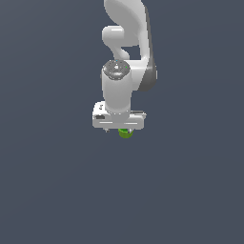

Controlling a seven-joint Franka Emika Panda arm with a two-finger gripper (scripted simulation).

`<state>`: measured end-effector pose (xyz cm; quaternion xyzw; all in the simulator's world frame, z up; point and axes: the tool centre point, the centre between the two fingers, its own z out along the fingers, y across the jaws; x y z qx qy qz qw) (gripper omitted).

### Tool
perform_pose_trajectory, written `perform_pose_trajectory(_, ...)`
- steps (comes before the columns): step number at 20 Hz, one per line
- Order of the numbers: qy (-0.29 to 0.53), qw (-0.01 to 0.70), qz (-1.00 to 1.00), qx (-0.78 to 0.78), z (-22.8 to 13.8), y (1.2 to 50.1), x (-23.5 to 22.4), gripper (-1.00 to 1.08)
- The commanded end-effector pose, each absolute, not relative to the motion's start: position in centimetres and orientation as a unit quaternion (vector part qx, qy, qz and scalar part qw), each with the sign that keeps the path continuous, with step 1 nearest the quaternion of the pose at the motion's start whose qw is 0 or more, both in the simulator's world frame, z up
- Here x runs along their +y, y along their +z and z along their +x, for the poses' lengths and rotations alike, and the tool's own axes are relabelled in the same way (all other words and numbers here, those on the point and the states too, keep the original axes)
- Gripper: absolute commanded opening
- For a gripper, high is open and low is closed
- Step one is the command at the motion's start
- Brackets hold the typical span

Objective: Pick up the object and move it to a goal position.

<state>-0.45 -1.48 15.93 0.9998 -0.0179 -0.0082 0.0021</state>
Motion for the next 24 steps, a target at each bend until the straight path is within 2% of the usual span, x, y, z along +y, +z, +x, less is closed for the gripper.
perform_pose_trajectory(1, -0.008, 0.002, 1.0, -0.018, -0.5, 15.9, -1.5, 0.28)
perform_pose_trajectory(14, -0.01, -0.001, 1.0, -0.017, -0.2, 16.1, -2.6, 0.28)
perform_pose_trajectory(24, -0.046, -0.007, 0.998, 0.048, -0.7, 14.9, -2.2, 0.28)
